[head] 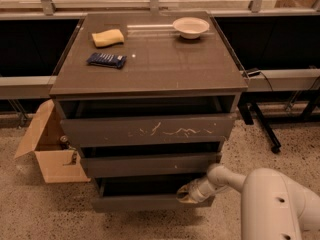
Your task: Open bottom drawer
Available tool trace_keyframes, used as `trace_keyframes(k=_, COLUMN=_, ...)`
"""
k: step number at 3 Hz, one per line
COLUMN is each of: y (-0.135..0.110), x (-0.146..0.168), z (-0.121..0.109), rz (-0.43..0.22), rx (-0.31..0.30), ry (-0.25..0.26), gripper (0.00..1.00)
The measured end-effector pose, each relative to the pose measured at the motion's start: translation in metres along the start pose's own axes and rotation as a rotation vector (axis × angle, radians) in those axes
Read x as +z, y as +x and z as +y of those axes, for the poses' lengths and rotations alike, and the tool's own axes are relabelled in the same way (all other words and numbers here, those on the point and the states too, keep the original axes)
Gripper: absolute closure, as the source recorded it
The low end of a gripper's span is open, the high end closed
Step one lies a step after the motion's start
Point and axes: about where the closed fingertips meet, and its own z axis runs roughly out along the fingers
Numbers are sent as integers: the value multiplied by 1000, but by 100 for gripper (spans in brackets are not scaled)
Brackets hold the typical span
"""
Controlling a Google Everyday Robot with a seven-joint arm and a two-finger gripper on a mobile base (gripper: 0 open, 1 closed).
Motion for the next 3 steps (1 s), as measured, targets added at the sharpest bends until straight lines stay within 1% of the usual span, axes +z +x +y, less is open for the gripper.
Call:
trace_keyframes(k=1, y=-5, x=-2, z=3, rz=-8, rx=-10, ry=-3, gripper=0)
trace_keyframes(k=2, y=-5, x=1, z=6, rz=-22, rx=-9, ry=-18, gripper=0)
trace_keyframes(k=3, y=1, x=11, z=19, rz=-37, rx=37, ry=-74, gripper=0)
